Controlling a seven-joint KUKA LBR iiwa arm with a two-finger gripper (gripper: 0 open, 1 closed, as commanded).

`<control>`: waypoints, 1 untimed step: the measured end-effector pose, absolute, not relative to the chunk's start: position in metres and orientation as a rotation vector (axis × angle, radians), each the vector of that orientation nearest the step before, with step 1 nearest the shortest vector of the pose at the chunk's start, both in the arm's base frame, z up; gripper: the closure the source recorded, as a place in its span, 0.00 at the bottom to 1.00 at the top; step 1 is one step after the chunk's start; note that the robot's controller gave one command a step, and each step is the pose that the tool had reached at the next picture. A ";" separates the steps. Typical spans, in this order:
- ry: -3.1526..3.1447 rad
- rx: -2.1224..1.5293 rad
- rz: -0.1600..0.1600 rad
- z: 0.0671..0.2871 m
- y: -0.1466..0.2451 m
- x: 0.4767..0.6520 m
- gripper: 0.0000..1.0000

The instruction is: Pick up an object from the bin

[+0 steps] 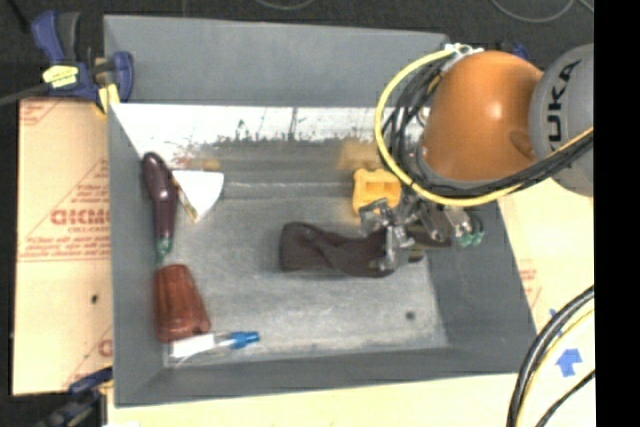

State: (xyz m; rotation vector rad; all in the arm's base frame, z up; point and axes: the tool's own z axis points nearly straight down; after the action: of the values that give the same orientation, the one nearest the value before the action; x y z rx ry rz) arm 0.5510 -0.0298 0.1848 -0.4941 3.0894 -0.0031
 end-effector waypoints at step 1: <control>3.090 -0.494 -0.003 0.185 -0.030 0.551 1.00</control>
Offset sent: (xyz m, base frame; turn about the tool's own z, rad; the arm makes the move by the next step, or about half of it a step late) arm 0.0038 0.0010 0.1188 0.0102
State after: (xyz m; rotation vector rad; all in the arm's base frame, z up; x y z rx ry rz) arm 0.5510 -0.0297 0.1847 -0.4935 3.0895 -0.0028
